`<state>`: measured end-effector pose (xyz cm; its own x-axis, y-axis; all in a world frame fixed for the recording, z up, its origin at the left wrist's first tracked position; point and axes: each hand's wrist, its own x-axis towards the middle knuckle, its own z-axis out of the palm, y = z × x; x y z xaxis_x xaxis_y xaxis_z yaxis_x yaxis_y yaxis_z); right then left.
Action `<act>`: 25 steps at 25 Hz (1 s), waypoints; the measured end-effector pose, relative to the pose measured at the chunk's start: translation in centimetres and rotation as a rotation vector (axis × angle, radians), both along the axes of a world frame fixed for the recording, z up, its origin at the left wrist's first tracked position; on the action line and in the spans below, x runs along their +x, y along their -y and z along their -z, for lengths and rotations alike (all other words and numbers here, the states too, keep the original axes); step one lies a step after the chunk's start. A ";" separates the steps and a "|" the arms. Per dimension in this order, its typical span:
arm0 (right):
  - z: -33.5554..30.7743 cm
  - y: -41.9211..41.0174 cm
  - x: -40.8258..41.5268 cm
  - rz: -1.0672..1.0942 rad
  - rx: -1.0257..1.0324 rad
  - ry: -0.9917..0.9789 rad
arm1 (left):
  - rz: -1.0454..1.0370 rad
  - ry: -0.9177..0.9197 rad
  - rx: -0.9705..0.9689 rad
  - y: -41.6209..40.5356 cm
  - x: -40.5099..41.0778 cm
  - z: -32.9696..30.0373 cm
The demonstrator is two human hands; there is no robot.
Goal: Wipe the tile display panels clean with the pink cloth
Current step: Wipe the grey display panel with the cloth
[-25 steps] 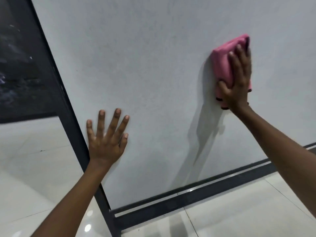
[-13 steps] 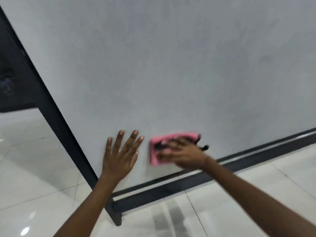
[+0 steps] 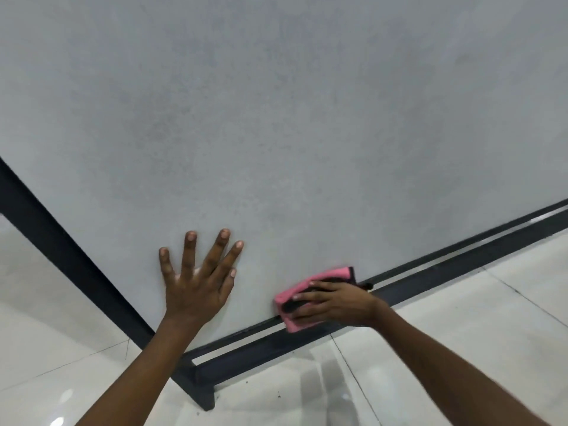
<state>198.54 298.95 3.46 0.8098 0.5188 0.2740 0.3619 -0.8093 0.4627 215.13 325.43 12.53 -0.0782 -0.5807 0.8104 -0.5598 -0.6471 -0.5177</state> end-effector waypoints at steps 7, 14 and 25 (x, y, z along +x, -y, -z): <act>-19.9 11.2 -5.9 0.137 0.007 0.354 | 0.223 -0.173 -0.109 5.1 -3.9 -10.2; -48.1 5.8 -1.2 0.303 1.159 0.992 | 0.196 -0.107 -0.318 7.1 -2.6 -34.1; -43.7 13.8 -3.0 0.206 0.305 0.899 | 0.133 -0.177 -0.483 12.5 -4.6 -42.8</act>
<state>195.51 285.12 47.13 0.2993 0.1943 0.9342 -0.1870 -0.9481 0.2572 210.56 312.90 55.33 0.0369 -0.1325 0.9905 -0.7051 -0.7058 -0.0682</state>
